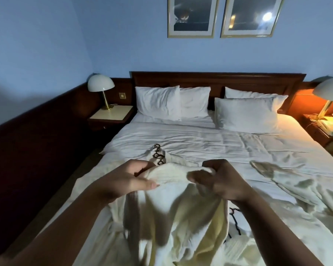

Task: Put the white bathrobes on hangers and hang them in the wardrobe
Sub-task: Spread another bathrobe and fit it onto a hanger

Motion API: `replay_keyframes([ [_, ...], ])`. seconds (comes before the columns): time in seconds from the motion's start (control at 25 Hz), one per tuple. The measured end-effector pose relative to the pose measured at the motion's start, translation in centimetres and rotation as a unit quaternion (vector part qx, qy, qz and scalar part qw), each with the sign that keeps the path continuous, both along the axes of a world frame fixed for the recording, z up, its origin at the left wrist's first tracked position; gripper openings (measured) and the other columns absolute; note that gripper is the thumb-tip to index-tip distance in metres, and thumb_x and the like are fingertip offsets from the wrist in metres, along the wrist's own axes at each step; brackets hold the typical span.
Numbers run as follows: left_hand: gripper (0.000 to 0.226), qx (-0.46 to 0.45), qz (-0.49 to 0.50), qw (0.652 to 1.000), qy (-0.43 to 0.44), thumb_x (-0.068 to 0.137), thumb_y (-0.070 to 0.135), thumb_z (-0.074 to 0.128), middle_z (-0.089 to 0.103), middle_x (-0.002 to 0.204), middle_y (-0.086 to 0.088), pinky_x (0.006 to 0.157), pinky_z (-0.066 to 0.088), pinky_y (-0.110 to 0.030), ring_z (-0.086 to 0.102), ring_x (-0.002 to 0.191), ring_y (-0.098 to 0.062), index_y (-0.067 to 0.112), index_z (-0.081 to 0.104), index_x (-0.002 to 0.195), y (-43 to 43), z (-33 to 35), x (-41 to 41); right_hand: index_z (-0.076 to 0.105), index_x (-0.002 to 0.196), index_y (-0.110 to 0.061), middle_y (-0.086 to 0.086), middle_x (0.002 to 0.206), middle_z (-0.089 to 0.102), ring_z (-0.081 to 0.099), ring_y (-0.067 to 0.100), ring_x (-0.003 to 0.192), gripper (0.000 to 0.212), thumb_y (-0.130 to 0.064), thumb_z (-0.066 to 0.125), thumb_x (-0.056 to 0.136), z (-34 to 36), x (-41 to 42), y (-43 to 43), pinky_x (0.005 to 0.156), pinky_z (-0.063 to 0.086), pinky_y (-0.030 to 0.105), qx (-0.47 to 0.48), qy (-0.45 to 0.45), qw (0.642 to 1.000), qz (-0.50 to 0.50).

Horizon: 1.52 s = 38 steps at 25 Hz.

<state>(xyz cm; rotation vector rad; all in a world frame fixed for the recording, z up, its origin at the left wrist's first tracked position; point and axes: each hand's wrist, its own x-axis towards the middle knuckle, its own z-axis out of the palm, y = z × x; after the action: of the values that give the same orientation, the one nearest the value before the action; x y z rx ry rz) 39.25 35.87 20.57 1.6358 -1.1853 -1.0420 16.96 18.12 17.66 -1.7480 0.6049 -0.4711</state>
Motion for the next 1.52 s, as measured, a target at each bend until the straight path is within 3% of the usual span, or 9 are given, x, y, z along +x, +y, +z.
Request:
replay_keyframes([
  [0.16, 0.031, 0.020, -0.005, 0.983, -0.185, 0.076, 0.008, 0.065, 0.074, 0.095, -0.002, 0.075, 0.055, -0.035, 0.071, 0.085, -0.013, 0.024, 0.073, 0.101, 0.5, -1.2, 1.9, 0.064, 0.072, -0.002, -0.011, 0.060, 0.066, 0.055, 0.001, 0.059, 0.033, -0.022, 0.089, 0.074, 0.0, 1.1, 1.1, 0.057, 0.047, 0.022, -0.147, 0.077, 0.985, -0.053],
  [0.36, 0.027, -0.063, 0.001, 0.947, -0.316, 0.076, 0.005, 0.059, 0.062, 0.080, 0.010, 0.060, 0.049, -0.029, 0.061, 0.072, -0.008, 0.031, 0.065, 0.081, 2.6, -4.8, 4.1, 0.068, 0.075, -0.019, 0.000, 0.062, 0.064, 0.063, 0.024, 0.067, 0.024, -0.039, 0.081, 0.077, -2.1, 3.5, 3.2, 0.061, 0.046, 0.034, -0.317, 0.111, 0.908, -0.252],
  [0.6, 0.015, -0.176, 0.074, 0.920, -0.343, 0.078, 0.005, 0.058, 0.054, 0.075, 0.008, 0.059, 0.039, -0.019, 0.053, 0.067, -0.007, 0.020, 0.056, 0.077, 3.1, -8.3, 5.4, 0.050, 0.075, -0.023, 0.004, 0.072, 0.064, 0.065, 0.040, 0.077, 0.017, -0.034, 0.056, 0.086, -4.4, 5.1, 6.3, 0.057, 0.037, 0.032, -0.441, 0.265, 0.839, -0.176],
  [0.84, 0.033, 0.009, -0.013, 0.951, -0.308, 0.084, 0.045, 0.067, 0.060, 0.066, 0.004, 0.057, 0.038, -0.025, 0.059, 0.065, -0.009, 0.014, 0.060, 0.073, 3.7, -12.2, 5.1, 0.051, 0.064, -0.025, 0.002, 0.079, 0.067, 0.064, 0.030, 0.082, 0.012, -0.036, 0.046, 0.065, -5.8, 3.9, 5.7, 0.068, 0.043, 0.032, -0.235, 0.303, 0.911, -0.151],
  [0.92, 0.046, -0.054, 0.029, 0.956, -0.288, 0.085, 0.056, 0.072, 0.057, 0.062, 0.005, 0.056, 0.037, -0.023, 0.056, 0.061, -0.008, 0.016, 0.056, 0.068, 3.7, -12.2, 5.1, 0.062, 0.078, -0.019, 0.003, 0.078, 0.064, 0.062, 0.024, 0.076, 0.020, -0.033, 0.060, 0.063, -5.6, 2.5, 5.3, 0.068, 0.048, 0.032, -0.024, 0.274, 0.958, -0.083],
  [1.04, 0.029, -0.021, -0.080, 0.981, -0.174, 0.079, 0.036, 0.086, 0.068, 0.085, 0.003, 0.070, 0.052, -0.028, 0.066, 0.078, -0.011, 0.022, 0.066, 0.092, 4.4, -10.5, 5.3, 0.060, 0.115, -0.017, 0.009, 0.098, 0.066, 0.067, 0.025, 0.086, 0.042, -0.006, 0.074, 0.077, -5.5, -0.6, 3.7, 0.075, 0.061, 0.046, 0.235, 0.264, 0.935, 0.007],
  [1.16, 0.041, 0.028, -0.211, 0.945, -0.249, 0.081, 0.016, 0.073, 0.068, 0.107, 0.014, 0.085, 0.053, -0.023, 0.063, 0.096, 0.002, 0.030, 0.066, 0.119, 5.5, -9.3, 4.7, 0.057, 0.120, -0.027, 0.003, 0.118, 0.062, 0.063, 0.020, 0.106, 0.047, 0.000, 0.063, 0.082, -4.7, -1.6, 2.9, 0.090, 0.057, 0.034, -0.132, 0.453, 0.880, 0.053],
  [1.28, 0.046, -0.083, -0.141, 0.946, -0.280, 0.086, 0.009, 0.063, 0.066, 0.118, 0.020, 0.093, 0.046, -0.012, 0.059, 0.110, 0.008, 0.031, 0.066, 0.127, 5.0, -9.1, 4.1, 0.065, 0.108, -0.027, 0.001, 0.101, 0.066, 0.064, 0.025, 0.101, 0.031, -0.010, 0.057, 0.084, -4.6, -1.0, 2.6, 0.074, 0.048, 0.029, -0.345, 0.411, 0.842, -0.060],
  [1.52, 0.010, -0.057, 0.017, 0.954, -0.293, 0.093, 0.028, 0.052, 0.067, 0.078, 0.007, 0.070, 0.052, -0.038, 0.062, 0.073, -0.004, 0.038, 0.056, 0.091, 4.5, -17.2, 3.3, 0.063, 0.072, -0.028, -0.003, 0.069, 0.060, 0.056, 0.023, 0.071, 0.015, -0.017, 0.069, 0.080, -6.3, -2.5, 1.4, 0.064, 0.039, 0.032, -0.246, 0.221, 0.876, -0.351],
])
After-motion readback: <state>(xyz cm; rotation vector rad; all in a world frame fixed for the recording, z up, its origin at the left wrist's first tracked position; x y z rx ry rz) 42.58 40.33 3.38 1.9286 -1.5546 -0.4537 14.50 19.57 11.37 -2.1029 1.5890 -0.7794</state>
